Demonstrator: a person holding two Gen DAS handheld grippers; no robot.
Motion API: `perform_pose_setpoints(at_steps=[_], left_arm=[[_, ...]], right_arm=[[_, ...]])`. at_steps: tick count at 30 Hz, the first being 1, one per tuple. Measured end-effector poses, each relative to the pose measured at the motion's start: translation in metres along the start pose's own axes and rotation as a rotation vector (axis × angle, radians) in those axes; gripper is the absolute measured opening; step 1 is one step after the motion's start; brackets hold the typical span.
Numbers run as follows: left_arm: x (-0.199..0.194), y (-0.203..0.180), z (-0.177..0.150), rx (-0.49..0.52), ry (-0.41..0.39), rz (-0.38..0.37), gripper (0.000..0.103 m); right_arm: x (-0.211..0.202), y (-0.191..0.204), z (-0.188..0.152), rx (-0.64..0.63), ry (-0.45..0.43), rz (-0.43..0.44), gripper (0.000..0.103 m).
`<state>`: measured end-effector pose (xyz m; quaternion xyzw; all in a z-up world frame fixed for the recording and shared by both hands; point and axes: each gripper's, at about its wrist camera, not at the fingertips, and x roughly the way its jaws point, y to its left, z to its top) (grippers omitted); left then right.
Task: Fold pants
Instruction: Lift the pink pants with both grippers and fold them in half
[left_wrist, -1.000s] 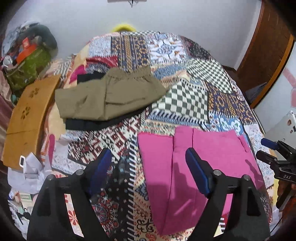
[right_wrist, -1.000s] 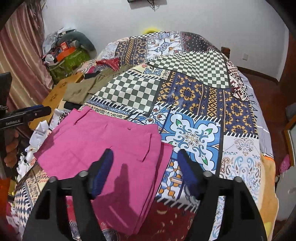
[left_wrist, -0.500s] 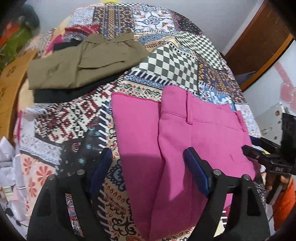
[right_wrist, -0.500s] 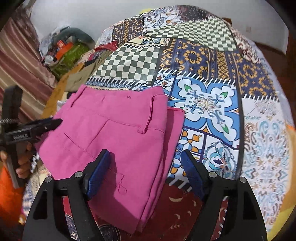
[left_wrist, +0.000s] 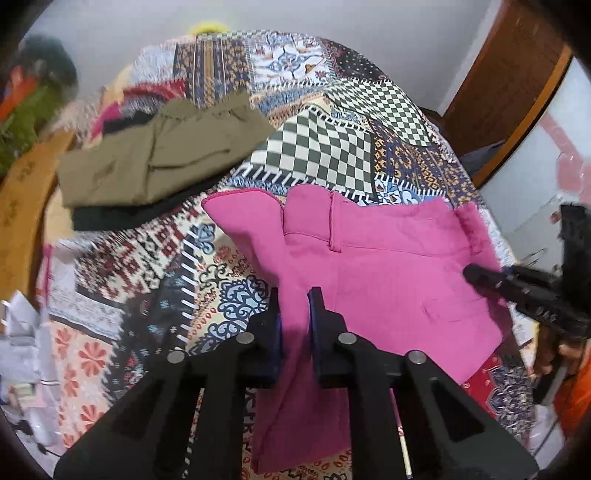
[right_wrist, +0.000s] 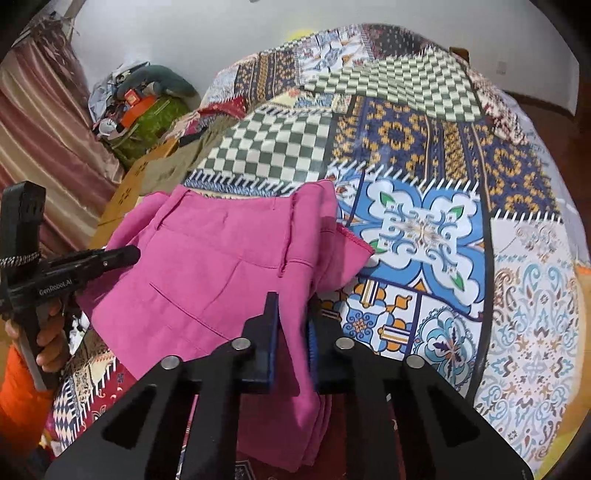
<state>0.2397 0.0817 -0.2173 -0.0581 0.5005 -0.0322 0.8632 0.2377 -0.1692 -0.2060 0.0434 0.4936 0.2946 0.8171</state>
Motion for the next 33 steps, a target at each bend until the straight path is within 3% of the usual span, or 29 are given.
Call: perform_pose_setpoints(at_steps=[9, 20, 27, 33], left_arm=[[-0.046, 0.008, 0.015, 0.034, -0.133, 0.084, 0.011], [-0.101, 0.062, 0.075, -0.003, -0.302, 0.203, 0.011], [-0.095, 0.115, 0.118, -0.068, -0.333, 0.236, 0.011], [-0.055, 0.160, 0.147, -0.106, -0.313, 0.273, 0.011]], right_arm=[[-0.022, 0.034, 0.027, -0.088, -0.105, -0.012, 0.009], [-0.024, 0.108, 0.107, -0.281, -0.213, -0.015, 0.009], [0.003, 0.136, 0.158, -0.331, -0.253, -0.013, 0.009], [0.052, 0.147, 0.194, -0.306, -0.248, 0.003, 0.009]])
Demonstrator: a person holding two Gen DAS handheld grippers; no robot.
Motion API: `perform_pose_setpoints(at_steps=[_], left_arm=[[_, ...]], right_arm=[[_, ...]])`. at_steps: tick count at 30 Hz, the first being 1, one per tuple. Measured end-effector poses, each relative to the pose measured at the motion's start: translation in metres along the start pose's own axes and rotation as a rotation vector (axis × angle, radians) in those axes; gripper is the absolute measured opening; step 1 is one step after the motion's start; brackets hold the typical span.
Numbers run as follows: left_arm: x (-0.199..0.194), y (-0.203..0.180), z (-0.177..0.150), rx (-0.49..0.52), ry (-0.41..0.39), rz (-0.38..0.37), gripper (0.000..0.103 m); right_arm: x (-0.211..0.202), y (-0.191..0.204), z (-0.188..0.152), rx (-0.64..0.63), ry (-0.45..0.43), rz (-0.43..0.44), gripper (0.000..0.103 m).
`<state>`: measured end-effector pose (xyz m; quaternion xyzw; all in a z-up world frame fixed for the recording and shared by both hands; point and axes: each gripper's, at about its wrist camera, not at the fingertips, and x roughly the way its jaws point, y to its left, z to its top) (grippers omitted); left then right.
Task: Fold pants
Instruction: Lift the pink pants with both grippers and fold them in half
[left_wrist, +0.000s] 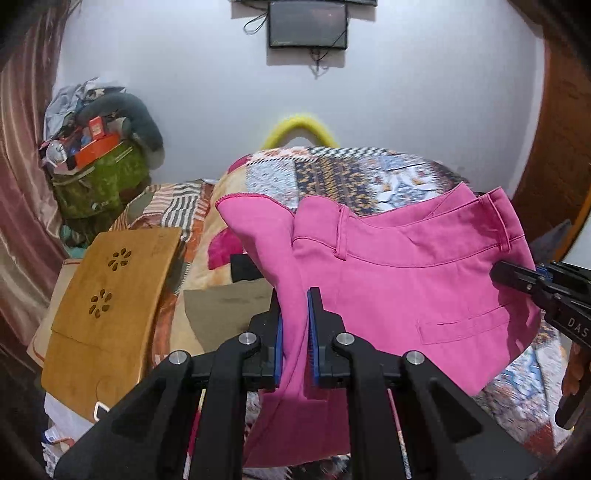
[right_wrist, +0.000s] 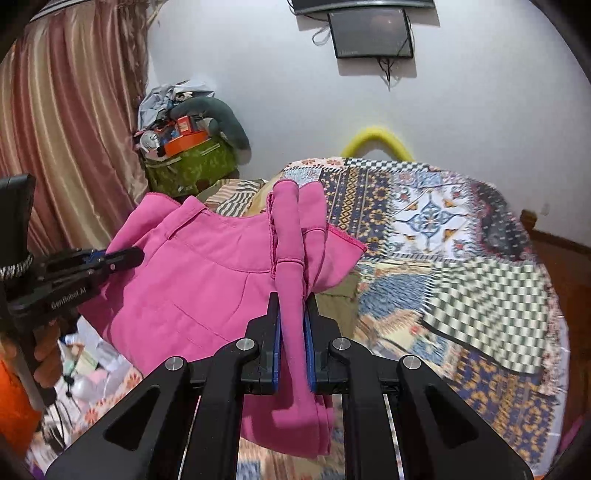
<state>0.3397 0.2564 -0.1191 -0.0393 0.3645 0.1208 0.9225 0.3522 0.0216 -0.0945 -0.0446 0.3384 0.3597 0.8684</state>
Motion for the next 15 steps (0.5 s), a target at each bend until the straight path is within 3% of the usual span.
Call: perform_pose_setpoints(at_steps=[11, 15], left_arm=[[0.133, 0.025, -0.014, 0.021, 0.119, 0.067, 0.011], [0.180, 0.021, -0.036, 0.062, 0.211, 0.095, 0.012]], right_arm=[[0.118, -0.008, -0.005, -0.001, 0.116, -0.030, 0.009], [0.152, -0.015, -0.021, -0.021, 0.200, -0.061, 0.009]])
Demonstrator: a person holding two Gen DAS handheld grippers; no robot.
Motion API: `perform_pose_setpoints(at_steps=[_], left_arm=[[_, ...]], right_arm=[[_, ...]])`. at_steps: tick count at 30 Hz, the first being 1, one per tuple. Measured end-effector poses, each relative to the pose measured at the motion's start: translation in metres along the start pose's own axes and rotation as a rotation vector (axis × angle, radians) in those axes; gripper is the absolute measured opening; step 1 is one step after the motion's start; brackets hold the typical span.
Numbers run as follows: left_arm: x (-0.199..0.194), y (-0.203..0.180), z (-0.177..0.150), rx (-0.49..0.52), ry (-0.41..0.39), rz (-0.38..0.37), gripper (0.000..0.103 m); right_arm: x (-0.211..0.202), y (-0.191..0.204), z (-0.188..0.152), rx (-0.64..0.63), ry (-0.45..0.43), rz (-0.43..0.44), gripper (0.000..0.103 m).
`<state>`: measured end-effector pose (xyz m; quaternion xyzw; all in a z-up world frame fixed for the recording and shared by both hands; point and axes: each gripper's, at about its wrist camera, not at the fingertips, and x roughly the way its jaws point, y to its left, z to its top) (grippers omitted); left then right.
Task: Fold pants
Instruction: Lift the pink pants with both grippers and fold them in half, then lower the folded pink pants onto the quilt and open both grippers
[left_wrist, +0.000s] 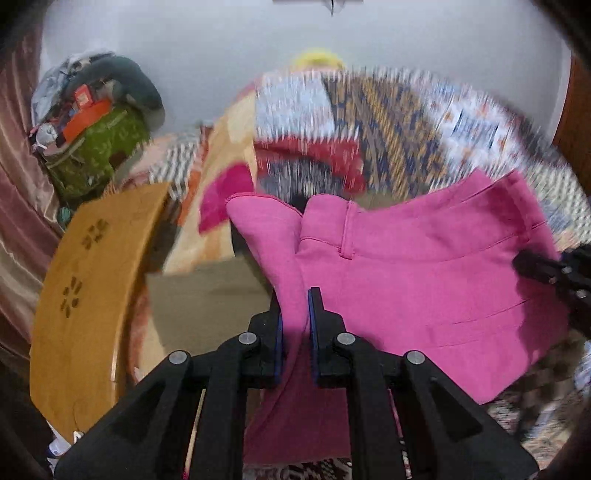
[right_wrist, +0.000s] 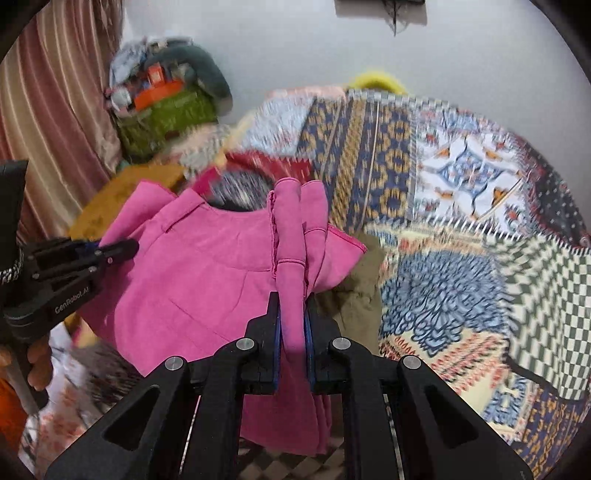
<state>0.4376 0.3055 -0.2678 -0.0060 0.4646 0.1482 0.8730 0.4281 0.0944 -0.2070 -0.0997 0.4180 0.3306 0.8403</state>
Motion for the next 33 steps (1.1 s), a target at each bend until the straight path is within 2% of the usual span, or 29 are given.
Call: perform_pose_setpoints(at_steps=[2, 3, 5, 7, 11, 14, 16, 19, 24, 33], left_arm=[[0.023, -0.005, -0.012, 0.028, 0.060, 0.036, 0.016], [0.024, -0.005, -0.016, 0.033, 0.050, 0.046, 0.018], [0.020, -0.003, -0.020, 0.035, 0.022, 0.065, 0.023], [0.014, 0.004, -0.021, 0.010, 0.041, 0.050, 0.026], [0.003, 0.022, -0.026, -0.028, 0.071, 0.058, 0.037], [-0.012, 0.030, -0.036, -0.029, 0.085, 0.092, 0.037], [-0.027, 0.035, -0.042, -0.035, 0.095, 0.104, 0.037], [-0.072, 0.037, -0.053, -0.053, 0.045, 0.066, 0.037], [-0.178, 0.030, -0.068, -0.076, -0.103, -0.022, 0.037], [-0.369, 0.007, -0.099, -0.065, -0.426, -0.086, 0.037]], right_arm=[[0.015, -0.002, -0.006, -0.019, 0.056, -0.017, 0.011], [0.016, -0.003, -0.009, -0.025, 0.065, -0.019, 0.013], [0.014, -0.004, -0.015, -0.034, 0.067, -0.038, 0.015], [0.010, -0.005, -0.020, -0.038, 0.069, -0.058, 0.020], [-0.004, -0.010, -0.031, -0.038, 0.084, -0.087, 0.021], [-0.020, -0.010, -0.036, -0.034, 0.089, -0.109, 0.026], [-0.034, -0.008, -0.037, -0.028, 0.080, -0.093, 0.026], [-0.065, 0.000, -0.040, -0.014, 0.039, -0.068, 0.026], [-0.135, 0.029, -0.045, -0.040, -0.077, -0.063, 0.026], [-0.299, 0.093, -0.064, -0.082, -0.420, -0.032, 0.026]])
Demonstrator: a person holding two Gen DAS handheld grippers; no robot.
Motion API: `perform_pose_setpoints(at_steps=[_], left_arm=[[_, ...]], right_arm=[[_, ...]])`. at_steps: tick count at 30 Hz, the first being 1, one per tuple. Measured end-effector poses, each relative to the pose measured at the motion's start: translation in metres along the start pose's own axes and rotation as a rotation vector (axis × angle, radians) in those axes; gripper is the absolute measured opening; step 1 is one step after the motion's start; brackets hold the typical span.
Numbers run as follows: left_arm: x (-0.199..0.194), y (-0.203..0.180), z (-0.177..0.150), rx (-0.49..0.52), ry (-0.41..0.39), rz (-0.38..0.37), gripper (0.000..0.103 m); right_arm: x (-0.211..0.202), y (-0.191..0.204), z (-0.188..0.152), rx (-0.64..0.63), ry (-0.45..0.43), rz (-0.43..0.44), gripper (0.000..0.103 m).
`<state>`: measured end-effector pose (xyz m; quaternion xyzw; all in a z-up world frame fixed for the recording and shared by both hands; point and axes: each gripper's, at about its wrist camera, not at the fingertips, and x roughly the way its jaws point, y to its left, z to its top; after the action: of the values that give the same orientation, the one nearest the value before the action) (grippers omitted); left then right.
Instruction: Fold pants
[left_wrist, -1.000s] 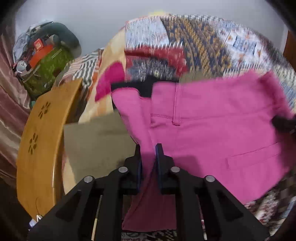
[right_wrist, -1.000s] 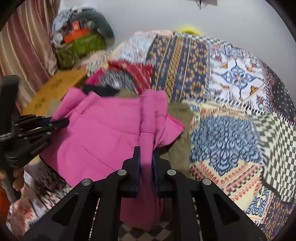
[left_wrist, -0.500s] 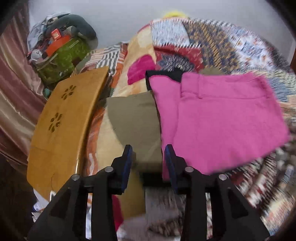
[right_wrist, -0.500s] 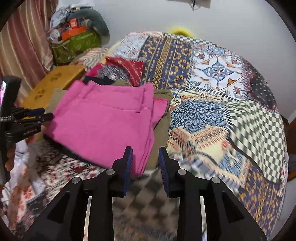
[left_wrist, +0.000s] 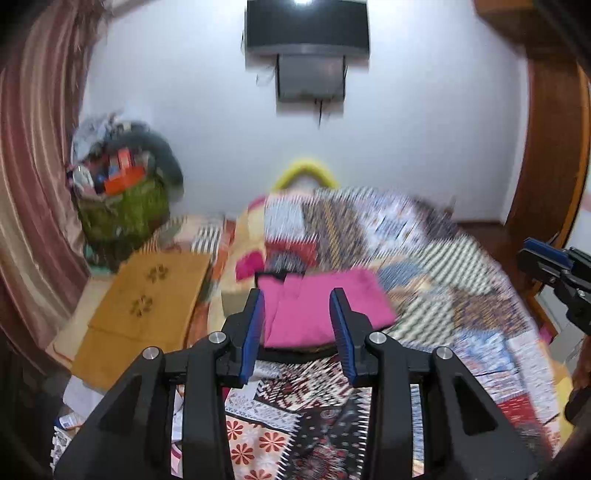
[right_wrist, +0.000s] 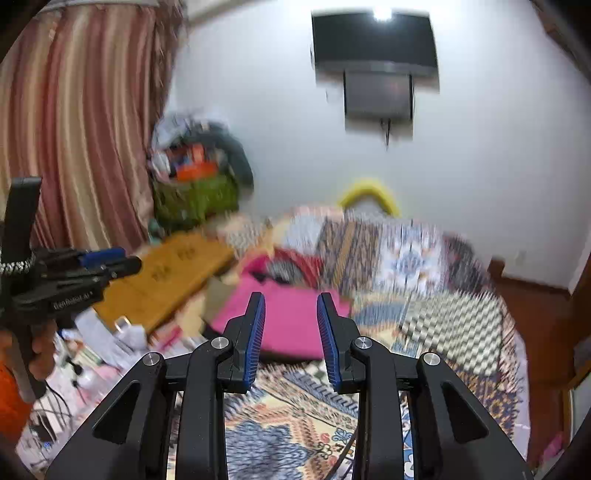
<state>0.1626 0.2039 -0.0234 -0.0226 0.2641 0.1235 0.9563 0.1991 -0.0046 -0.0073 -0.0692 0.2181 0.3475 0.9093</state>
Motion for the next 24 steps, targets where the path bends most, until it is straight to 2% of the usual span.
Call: perform_pose_setpoints(at_steps=[2, 6, 8, 9, 11, 12, 14, 16, 17, 19, 24], left_arm=[[-0.034, -0.006, 0.003, -0.002, -0.054, -0.007, 0.037], [-0.095, -0.019, -0.001, -0.002, -0.157, -0.024, 0.039], [-0.120, -0.027, -0.007, 0.013, -0.208, -0.005, 0.045], [-0.129, -0.029, -0.010, 0.019, -0.226, 0.002, 0.046], [-0.148, -0.034, -0.015, 0.023, -0.263, 0.009, 0.057], [-0.154, -0.035, -0.017, 0.022, -0.274, 0.003, 0.062], [-0.167, -0.037, -0.022, 0.018, -0.299, -0.002, 0.079], [-0.176, -0.040, -0.026, 0.022, -0.318, 0.004, 0.089], [-0.178, -0.040, -0.027, 0.025, -0.321, 0.003, 0.093], [-0.183, -0.042, -0.030, 0.028, -0.328, 0.001, 0.096], [-0.191, -0.041, -0.034, 0.012, -0.343, -0.009, 0.101]], right_arm=[[-0.033, 0.012, 0.006, -0.005, -0.077, 0.017, 0.027], [-0.079, 0.032, 0.006, -0.022, -0.185, 0.020, 0.039], [-0.099, 0.042, 0.002, -0.027, -0.228, 0.026, 0.039], [-0.107, 0.046, 0.001, -0.024, -0.242, 0.033, 0.043], [-0.117, 0.050, -0.003, -0.012, -0.273, 0.038, 0.056], [-0.124, 0.055, -0.005, -0.010, -0.294, 0.029, 0.065], [-0.132, 0.060, -0.009, -0.012, -0.320, 0.006, 0.071], [-0.137, 0.061, -0.011, -0.008, -0.332, -0.013, 0.084], [-0.138, 0.062, -0.011, -0.002, -0.337, -0.018, 0.086], [-0.143, 0.063, -0.013, 0.008, -0.341, -0.028, 0.094], [-0.148, 0.067, -0.018, -0.003, -0.340, -0.063, 0.098]])
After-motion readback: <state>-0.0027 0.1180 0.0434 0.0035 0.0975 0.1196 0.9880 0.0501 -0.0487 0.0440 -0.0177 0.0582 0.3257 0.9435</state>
